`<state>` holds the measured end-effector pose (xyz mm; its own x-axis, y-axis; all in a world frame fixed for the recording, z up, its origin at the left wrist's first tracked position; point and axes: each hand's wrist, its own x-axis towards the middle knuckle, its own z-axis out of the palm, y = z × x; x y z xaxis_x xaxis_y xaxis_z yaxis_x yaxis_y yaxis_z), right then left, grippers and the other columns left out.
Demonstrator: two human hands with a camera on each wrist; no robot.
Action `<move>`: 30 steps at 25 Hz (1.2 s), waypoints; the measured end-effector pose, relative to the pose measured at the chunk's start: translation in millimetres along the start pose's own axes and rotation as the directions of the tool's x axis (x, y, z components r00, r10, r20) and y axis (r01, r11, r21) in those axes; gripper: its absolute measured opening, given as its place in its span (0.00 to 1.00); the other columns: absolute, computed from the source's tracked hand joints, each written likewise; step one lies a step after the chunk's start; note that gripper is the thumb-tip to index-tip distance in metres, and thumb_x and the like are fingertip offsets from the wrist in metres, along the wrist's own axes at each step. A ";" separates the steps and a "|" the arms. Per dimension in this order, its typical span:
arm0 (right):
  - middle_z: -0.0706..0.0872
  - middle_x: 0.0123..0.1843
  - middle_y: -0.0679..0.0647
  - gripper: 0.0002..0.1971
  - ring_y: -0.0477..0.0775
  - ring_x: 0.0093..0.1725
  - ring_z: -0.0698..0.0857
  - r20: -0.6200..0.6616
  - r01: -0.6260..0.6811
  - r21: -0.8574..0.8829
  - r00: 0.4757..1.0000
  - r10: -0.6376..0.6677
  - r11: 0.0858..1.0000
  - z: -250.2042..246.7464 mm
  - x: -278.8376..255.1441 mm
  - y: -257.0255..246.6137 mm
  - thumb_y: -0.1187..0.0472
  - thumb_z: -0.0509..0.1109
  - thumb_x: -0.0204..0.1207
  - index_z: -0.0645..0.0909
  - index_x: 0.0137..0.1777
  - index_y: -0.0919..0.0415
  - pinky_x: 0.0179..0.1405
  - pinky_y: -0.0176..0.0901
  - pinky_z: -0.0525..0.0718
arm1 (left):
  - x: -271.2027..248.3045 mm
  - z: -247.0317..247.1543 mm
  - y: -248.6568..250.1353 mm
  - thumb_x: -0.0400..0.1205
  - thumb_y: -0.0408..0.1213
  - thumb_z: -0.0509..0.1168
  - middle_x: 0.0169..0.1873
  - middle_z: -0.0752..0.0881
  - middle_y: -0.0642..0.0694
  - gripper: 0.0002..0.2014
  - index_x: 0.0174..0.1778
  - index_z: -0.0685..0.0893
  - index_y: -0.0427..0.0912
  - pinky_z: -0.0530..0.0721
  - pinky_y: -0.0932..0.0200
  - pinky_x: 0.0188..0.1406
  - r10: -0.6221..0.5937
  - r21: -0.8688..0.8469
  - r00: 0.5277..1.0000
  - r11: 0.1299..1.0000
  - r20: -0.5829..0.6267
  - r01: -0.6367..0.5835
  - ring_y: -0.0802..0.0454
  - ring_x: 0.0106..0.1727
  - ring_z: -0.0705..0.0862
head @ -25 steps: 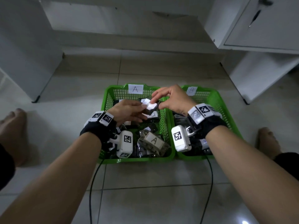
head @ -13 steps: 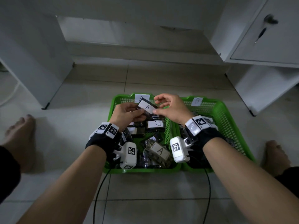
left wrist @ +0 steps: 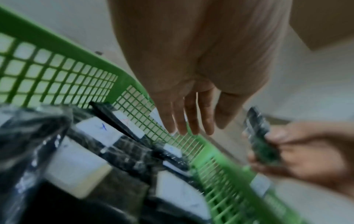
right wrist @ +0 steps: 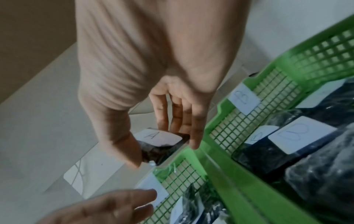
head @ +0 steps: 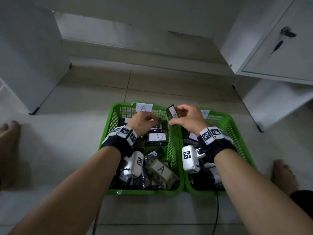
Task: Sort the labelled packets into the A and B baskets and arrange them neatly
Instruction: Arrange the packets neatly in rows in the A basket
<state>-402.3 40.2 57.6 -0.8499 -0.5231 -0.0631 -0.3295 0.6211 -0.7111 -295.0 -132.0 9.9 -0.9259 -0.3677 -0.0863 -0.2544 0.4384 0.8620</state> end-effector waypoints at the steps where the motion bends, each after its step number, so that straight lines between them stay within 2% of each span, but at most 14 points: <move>1: 0.88 0.60 0.46 0.35 0.47 0.58 0.86 -0.016 -0.027 -0.008 1.000 0.027 1.000 -1.5 -0.6 5.1 0.54 0.89 0.56 0.85 0.67 0.55 0.54 0.37 0.80 | 4.8 4.9 -4.2 0.80 0.32 0.66 0.69 0.83 0.49 0.12 0.51 0.92 0.49 0.78 0.59 0.66 0.005 0.243 0.999 0.970 0.050 -0.017 0.50 0.63 0.83; 3: 0.86 0.60 0.45 0.36 0.46 0.58 0.84 -0.015 -0.020 -0.037 1.000 0.019 0.999 -4.6 -1.6 11.8 0.56 0.89 0.58 0.84 0.68 0.54 0.52 0.33 0.77 | 16.1 18.5 -15.6 0.78 0.27 0.61 0.82 0.66 0.49 0.20 0.56 0.90 0.54 0.66 0.55 0.79 -0.053 0.474 0.981 0.879 0.187 -0.042 0.47 0.81 0.67; 5: 0.85 0.59 0.43 0.34 0.44 0.57 0.83 0.000 0.002 -0.052 1.000 -0.002 0.999 -4.7 -1.7 13.8 0.57 0.88 0.59 0.84 0.69 0.53 0.47 0.29 0.74 | 20.9 28.4 -23.7 0.76 0.29 0.61 0.86 0.55 0.51 0.25 0.62 0.86 0.61 0.59 0.43 0.84 -0.117 0.564 0.958 0.824 0.262 -0.054 0.47 0.86 0.52; 6: 0.85 0.59 0.43 0.34 0.44 0.57 0.83 0.005 0.010 -0.060 1.000 -0.010 0.998 -3.8 -0.6 14.2 0.57 0.88 0.60 0.84 0.68 0.53 0.46 0.28 0.73 | 21.6 30.7 -25.3 0.76 0.30 0.62 0.86 0.53 0.52 0.25 0.63 0.85 0.63 0.59 0.40 0.83 -0.116 0.585 0.956 0.808 0.271 -0.068 0.48 0.87 0.51; 8: 0.86 0.60 0.44 0.34 0.44 0.57 0.84 -0.009 0.025 -0.086 1.000 -0.026 0.996 -0.4 4.8 14.7 0.57 0.88 0.58 0.85 0.67 0.53 0.48 0.31 0.79 | 22.6 32.7 -23.8 0.76 0.31 0.62 0.86 0.55 0.54 0.24 0.63 0.86 0.60 0.60 0.40 0.83 -0.099 0.596 0.961 0.799 0.259 -0.078 0.48 0.85 0.56; 10: 0.87 0.60 0.47 0.33 0.46 0.57 0.85 -0.019 0.061 -0.193 0.998 -0.066 0.979 4.8 11.5 11.6 0.58 0.87 0.57 0.86 0.66 0.55 0.54 0.37 0.83 | 19.5 31.2 -20.5 0.77 0.31 0.61 0.85 0.58 0.55 0.22 0.63 0.86 0.55 0.62 0.42 0.82 -0.080 0.615 0.968 0.784 0.238 -0.086 0.48 0.83 0.62; 13: 0.85 0.57 0.50 0.25 0.51 0.57 0.83 0.076 0.152 -0.418 0.988 -0.132 0.896 16.8 23.2 1.6 0.64 0.84 0.62 0.87 0.61 0.59 0.52 0.37 0.80 | 15.4 26.9 -23.5 0.76 0.31 0.61 0.79 0.68 0.54 0.19 0.61 0.87 0.45 0.68 0.45 0.77 -0.036 0.644 0.983 0.760 0.182 -0.091 0.48 0.76 0.70; 15: 0.84 0.56 0.50 0.21 0.53 0.59 0.83 0.113 0.176 -0.516 0.984 -0.137 0.838 24.7 32.7 -5.5 0.67 0.82 0.64 0.87 0.58 0.60 0.58 0.41 0.82 | 14.3 24.6 -29.3 0.76 0.31 0.60 0.75 0.72 0.52 0.17 0.59 0.87 0.41 0.71 0.47 0.76 -0.013 0.643 0.987 0.760 0.163 -0.096 0.47 0.73 0.73; 17: 0.84 0.55 0.51 0.19 0.55 0.60 0.83 0.125 0.172 -0.583 0.985 -0.121 0.794 30.0 40.0 -14.0 0.67 0.82 0.64 0.87 0.56 0.60 0.65 0.49 0.83 | 16.6 25.7 -35.2 0.76 0.31 0.60 0.75 0.73 0.50 0.16 0.56 0.87 0.38 0.72 0.47 0.76 0.027 0.653 0.987 0.747 0.161 -0.127 0.45 0.74 0.73; 20: 0.86 0.53 0.52 0.14 0.58 0.65 0.79 0.180 0.222 -0.704 0.975 -0.134 0.674 35.6 44.6 -30.3 0.64 0.82 0.66 0.87 0.52 0.59 0.72 0.55 0.77 | 20.2 30.0 -40.5 0.76 0.33 0.61 0.79 0.69 0.49 0.16 0.58 0.86 0.35 0.69 0.46 0.78 0.012 0.666 0.987 0.737 0.160 -0.117 0.44 0.79 0.67; 23: 0.82 0.47 0.54 0.09 0.59 0.62 0.79 0.240 0.276 -0.741 0.960 -0.143 0.612 43.4 43.2 -38.4 0.66 0.80 0.70 0.83 0.48 0.63 0.68 0.53 0.79 | 18.5 34.8 -41.3 0.80 0.33 0.59 0.82 0.64 0.52 0.15 0.60 0.83 0.35 0.72 0.46 0.77 -0.078 0.629 0.981 0.775 0.176 -0.051 0.48 0.82 0.62; 25: 0.83 0.52 0.58 0.12 0.60 0.60 0.81 0.262 0.283 -0.737 0.957 -0.127 0.614 51.4 41.8 -38.0 0.69 0.77 0.73 0.84 0.55 0.67 0.65 0.51 0.82 | 17.6 36.1 -40.0 0.81 0.32 0.58 0.81 0.63 0.52 0.13 0.59 0.81 0.35 0.74 0.45 0.76 -0.106 0.623 0.976 0.782 0.189 -0.036 0.47 0.82 0.62; 27: 0.84 0.54 0.61 0.11 0.61 0.58 0.82 0.271 0.267 -0.720 0.958 -0.094 0.641 55.3 40.1 -39.3 0.72 0.76 0.73 0.83 0.54 0.67 0.60 0.50 0.84 | 16.6 36.0 -37.2 0.80 0.32 0.57 0.80 0.66 0.49 0.10 0.52 0.81 0.36 0.76 0.44 0.74 -0.086 0.615 0.977 0.787 0.194 -0.053 0.45 0.79 0.67; 30: 0.83 0.48 0.59 0.10 0.61 0.52 0.83 0.233 0.203 -0.670 0.971 -0.056 0.714 50.8 43.9 -38.8 0.72 0.76 0.67 0.78 0.40 0.61 0.49 0.48 0.83 | 14.8 26.1 -34.1 0.80 0.28 0.58 0.74 0.76 0.45 0.11 0.50 0.85 0.37 0.87 0.54 0.58 0.055 0.526 0.989 0.842 0.135 -0.119 0.44 0.63 0.83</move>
<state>-405.9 -36.5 46.8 -0.7106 -0.6790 -0.1845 -0.6830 0.7286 -0.0510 -307.4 -131.0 -33.9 -0.9678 -0.2286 -0.1052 -0.2509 0.8441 0.4738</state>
